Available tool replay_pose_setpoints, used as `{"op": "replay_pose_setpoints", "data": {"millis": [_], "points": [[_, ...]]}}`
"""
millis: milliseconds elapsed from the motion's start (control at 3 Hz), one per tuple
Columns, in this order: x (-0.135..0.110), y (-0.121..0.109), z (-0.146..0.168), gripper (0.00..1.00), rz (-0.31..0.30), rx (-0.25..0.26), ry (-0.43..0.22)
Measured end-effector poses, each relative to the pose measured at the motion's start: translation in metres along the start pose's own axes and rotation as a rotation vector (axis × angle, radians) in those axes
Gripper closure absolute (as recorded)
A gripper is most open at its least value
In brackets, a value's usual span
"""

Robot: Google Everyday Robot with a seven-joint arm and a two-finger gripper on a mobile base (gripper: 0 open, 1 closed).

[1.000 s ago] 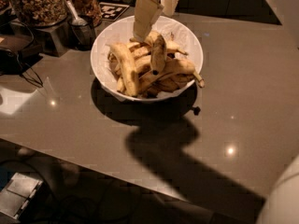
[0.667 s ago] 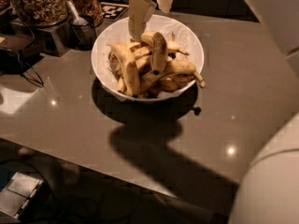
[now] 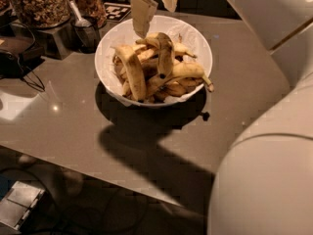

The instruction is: Pick banana from white bowl

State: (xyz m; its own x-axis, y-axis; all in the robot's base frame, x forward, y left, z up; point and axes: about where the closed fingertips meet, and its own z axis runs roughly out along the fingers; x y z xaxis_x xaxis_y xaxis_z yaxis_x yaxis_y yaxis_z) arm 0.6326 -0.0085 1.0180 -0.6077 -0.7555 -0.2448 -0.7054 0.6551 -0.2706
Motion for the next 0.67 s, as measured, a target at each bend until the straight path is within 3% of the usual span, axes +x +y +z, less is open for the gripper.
{"op": "replay_pose_setpoints", "data": {"millis": [667], "points": [[0.013, -0.010, 0.030, 0.36, 0.043, -0.063, 0.044]]}}
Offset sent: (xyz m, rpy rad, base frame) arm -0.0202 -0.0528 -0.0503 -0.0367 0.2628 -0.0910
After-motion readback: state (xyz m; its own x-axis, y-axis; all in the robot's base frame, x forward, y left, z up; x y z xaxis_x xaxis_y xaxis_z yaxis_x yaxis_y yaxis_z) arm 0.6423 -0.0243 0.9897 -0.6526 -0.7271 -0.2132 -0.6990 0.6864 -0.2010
